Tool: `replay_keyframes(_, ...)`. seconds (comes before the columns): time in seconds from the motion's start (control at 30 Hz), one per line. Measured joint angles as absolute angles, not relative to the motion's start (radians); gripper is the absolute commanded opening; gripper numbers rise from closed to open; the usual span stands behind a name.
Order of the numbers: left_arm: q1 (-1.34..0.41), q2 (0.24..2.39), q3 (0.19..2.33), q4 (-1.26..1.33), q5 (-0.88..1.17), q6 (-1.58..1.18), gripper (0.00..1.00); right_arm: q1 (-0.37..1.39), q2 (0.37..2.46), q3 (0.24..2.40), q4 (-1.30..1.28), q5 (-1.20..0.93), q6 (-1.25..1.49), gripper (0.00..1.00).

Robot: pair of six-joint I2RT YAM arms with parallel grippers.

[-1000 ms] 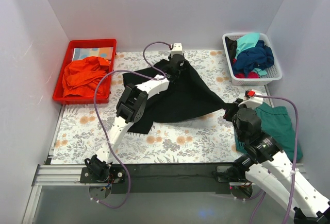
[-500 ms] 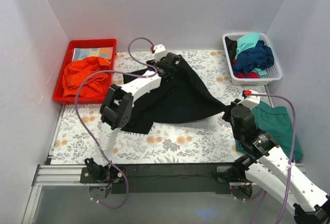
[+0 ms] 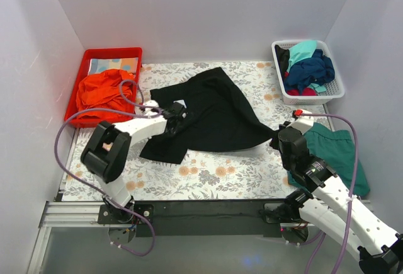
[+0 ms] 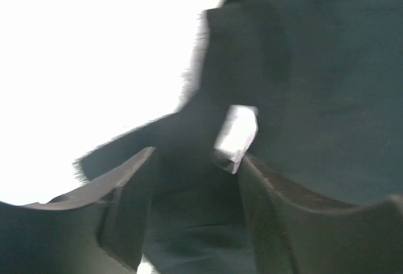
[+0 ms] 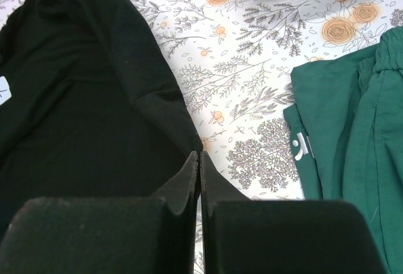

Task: Fold and stack the t-shirts
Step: Flatten out the tshirt

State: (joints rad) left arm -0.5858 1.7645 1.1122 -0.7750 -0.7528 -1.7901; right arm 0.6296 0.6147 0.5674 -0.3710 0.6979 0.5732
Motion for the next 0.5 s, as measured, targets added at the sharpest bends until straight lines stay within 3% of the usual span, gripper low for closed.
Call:
replay_keyframes(0.27,-0.559,1.48,0.995,-0.871,-0.769,-1.911,0.52,0.63,0.651,0.559,-0.371,0.665,0.572,0.01)
replay_keyframes(0.5,-0.529,1.359,0.823,-0.892,-0.715,-1.959,0.52,0.63,0.657,0.557,-0.371,0.641,0.577,0.01)
